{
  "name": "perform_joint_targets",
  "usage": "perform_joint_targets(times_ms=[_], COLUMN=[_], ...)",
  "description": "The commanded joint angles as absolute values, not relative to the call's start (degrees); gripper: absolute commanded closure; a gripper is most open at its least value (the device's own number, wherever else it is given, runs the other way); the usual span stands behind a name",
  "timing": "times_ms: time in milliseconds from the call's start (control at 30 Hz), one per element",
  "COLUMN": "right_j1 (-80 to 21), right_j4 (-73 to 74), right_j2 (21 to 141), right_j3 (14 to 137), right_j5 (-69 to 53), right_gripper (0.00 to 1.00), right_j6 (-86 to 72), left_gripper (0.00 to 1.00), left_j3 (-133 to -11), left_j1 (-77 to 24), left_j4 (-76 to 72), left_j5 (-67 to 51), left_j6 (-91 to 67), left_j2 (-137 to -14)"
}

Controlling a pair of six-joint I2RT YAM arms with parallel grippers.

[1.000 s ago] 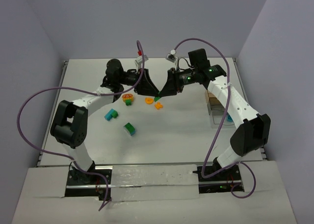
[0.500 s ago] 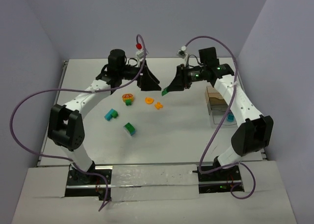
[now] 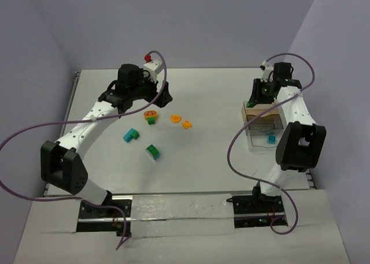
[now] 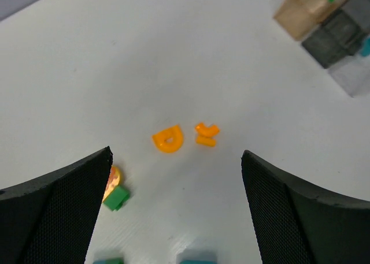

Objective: Sort the legos into containers by color

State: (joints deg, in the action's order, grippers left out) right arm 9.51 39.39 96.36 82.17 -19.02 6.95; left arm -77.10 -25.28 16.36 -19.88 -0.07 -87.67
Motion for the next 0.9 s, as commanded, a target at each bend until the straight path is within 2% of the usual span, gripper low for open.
perform_joint_targets(times_ms=[0, 433, 500, 533, 633, 867], right_j1=[10.8, 10.99, 10.99, 10.99, 10.99, 10.99], right_j4=[34.86, 30.51, 31.11, 31.11, 31.19, 32.72], right_j2=[100.73, 107.67, 108.02, 107.84, 106.89, 104.39], right_j3=[84.98, 86.58, 86.75, 86.57, 85.96, 85.04], right_j5=[-9.65, -5.63, -5.8, -5.89, -6.15, -7.48], right_gripper=[1.0, 1.0, 0.88, 0.66, 0.39, 0.26], right_j6=[7.63, 7.12, 7.38, 7.47, 7.82, 7.85], left_gripper=[0.01, 0.01, 0.01, 0.01, 0.02, 0.04], left_j3=[-75.37, -74.17, -73.39, -73.39, -73.81, -76.03], left_j1=[-24.38, -23.38, -23.29, -23.2, -22.61, -21.88], left_j4=[14.43, 18.01, 18.28, 18.98, 20.43, 22.44], left_j5=[-7.76, -13.54, -14.15, -13.8, -11.31, -3.3], left_j6=[-3.04, -0.05, 2.02, 2.28, 1.86, -1.54], left_j2=[-85.11, -85.34, -85.52, -85.78, -87.73, -91.54])
